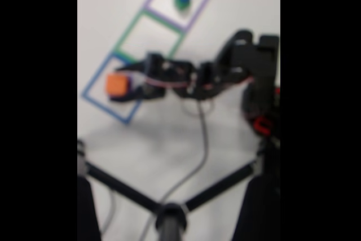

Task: Tower of hanoi

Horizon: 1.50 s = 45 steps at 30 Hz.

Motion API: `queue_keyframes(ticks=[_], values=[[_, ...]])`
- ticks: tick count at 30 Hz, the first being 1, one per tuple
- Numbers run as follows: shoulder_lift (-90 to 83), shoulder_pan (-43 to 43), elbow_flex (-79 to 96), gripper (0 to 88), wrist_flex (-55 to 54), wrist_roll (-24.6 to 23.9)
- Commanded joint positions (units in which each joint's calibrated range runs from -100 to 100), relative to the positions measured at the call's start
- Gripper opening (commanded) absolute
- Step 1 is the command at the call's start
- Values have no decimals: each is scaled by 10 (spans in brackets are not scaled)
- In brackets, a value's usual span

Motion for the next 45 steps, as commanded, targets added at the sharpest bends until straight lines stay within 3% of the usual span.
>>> queue_keyframes(ticks=[1, 8, 17, 26, 33, 37, 40, 45], values=[[-112, -5, -14, 213, 56, 6], [-330, 12, -27, 60, 343, 6], [-579, 58, -121, 1, 846, 4], [-553, 116, -452, 1, 1209, -167], [-515, 169, -658, 1, 1379, -268], [-515, 206, -675, 1, 1424, -288], [-516, 235, -647, 2, 1430, -285], [-548, 283, -533, 8, 1366, -202]])
